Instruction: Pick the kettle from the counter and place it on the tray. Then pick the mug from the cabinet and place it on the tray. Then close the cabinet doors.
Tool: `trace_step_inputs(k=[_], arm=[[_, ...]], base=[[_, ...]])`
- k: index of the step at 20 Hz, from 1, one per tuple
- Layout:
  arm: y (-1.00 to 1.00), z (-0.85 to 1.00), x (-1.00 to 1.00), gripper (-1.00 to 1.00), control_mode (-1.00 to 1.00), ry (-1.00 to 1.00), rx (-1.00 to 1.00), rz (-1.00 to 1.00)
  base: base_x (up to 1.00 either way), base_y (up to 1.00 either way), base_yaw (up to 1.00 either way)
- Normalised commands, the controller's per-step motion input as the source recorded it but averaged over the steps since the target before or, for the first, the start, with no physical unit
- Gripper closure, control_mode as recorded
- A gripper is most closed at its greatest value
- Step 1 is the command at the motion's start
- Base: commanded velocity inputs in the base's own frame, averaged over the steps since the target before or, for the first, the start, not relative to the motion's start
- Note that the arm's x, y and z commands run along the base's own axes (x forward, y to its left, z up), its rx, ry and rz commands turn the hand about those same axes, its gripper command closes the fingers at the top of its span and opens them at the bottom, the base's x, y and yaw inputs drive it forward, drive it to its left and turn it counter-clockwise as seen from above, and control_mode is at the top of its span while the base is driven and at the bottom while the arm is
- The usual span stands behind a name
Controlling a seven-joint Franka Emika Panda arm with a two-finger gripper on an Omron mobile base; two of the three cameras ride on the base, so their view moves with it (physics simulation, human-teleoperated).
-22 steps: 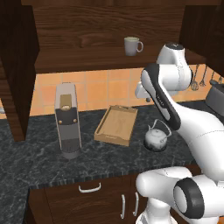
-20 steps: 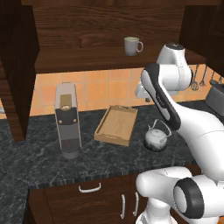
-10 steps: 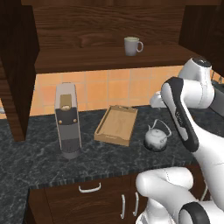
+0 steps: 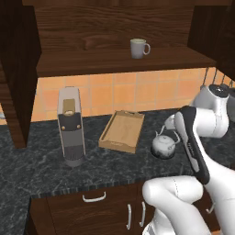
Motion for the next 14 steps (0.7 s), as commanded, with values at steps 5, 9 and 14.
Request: trace_step_inputs(k=[5,9,14], arm=[[-0.1,-0.19,0.0,-1.0,-1.0,0.0,-0.03,0.0],[-0.03,-0.14,0.0,-1.0,-1.0,0.0,0.0,0.01],[-0.11,-0.13,0.2,-1.0,-1.0,0.0,0.0,0.05]], base=[[0.0,0.0,0.0],[0.0,0.0,0.0],[0.0,0.0,0.0]])
